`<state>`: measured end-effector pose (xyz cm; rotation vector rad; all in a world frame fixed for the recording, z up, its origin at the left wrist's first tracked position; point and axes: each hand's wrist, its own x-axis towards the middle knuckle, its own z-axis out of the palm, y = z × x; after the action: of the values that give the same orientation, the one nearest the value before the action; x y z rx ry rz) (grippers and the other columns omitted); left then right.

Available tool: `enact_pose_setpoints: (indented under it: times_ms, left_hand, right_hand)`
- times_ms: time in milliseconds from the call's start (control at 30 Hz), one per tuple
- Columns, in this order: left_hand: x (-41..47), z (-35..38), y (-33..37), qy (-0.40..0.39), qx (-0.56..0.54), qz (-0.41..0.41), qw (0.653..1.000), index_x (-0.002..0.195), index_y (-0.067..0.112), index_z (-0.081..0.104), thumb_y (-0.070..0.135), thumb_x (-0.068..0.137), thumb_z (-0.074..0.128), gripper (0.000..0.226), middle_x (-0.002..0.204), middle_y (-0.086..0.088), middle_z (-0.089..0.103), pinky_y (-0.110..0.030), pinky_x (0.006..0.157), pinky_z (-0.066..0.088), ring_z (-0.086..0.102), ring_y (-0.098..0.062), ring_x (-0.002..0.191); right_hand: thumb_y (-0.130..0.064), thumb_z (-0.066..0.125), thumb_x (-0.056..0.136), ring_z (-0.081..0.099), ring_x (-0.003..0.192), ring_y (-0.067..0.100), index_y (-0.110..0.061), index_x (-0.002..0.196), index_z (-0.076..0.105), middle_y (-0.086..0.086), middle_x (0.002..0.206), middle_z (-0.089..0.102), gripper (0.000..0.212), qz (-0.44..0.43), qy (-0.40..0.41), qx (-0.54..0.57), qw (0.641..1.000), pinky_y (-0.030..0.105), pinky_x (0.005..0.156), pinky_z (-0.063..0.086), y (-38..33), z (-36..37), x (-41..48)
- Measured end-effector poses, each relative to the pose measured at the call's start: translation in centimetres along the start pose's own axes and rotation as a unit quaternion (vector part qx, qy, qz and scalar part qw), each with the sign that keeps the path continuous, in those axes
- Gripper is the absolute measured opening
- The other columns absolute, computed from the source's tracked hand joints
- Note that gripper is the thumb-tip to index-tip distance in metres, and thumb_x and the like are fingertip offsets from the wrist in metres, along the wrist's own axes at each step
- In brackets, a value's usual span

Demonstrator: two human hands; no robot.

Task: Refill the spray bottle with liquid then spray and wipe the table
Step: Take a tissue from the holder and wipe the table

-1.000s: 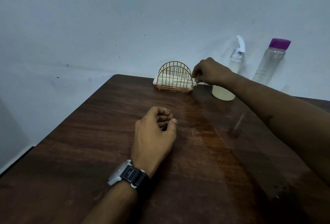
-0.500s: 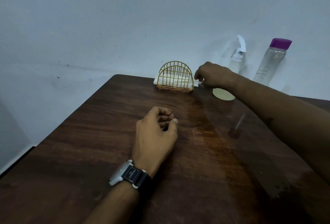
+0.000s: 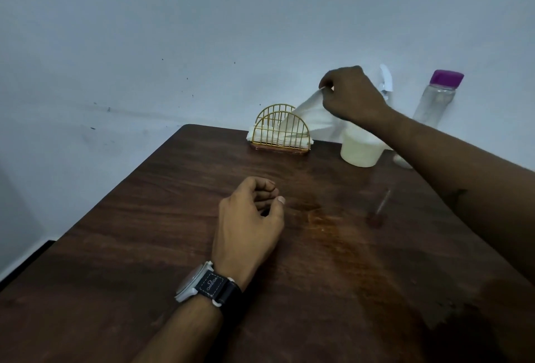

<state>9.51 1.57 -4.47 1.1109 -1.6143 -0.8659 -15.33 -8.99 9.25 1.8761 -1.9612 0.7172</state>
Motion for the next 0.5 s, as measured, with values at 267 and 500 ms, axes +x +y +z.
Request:
enact_pose_setpoints:
  times_ms: [267,500]
  left_hand:
    - [-0.2,-0.2,0.5,-0.001,0.009,0.006,1.000,0.103,0.024,0.069,0.022,0.089,0.079,0.017,0.095,0.015,0.075,-0.011,0.078,0.058,0.070,0.010,0.086]
    - [-1.4,-0.6,3.7,0.009,-0.067,0.011,0.998,0.119,0.029,0.066,0.041,0.082,0.086,0.044,0.117,0.014,0.074,-0.034,0.099,0.060,0.071,-0.002,0.111]
  right_hand:
    - [-0.011,0.055,0.084,0.070,0.089,0.009,-0.023,0.101,0.080,-0.013,0.092,0.074,0.033,0.113,0.024,0.216,0.970,0.016,0.071,0.054,-2.4,-6.2,-2.8]
    - [-0.006,0.044,0.105,0.061,0.079,0.004,-0.015,0.113,0.072,-0.002,0.096,0.066,0.031,0.148,-0.071,0.340,0.926,0.008,0.049,0.046,-3.8,-9.3,-10.3]
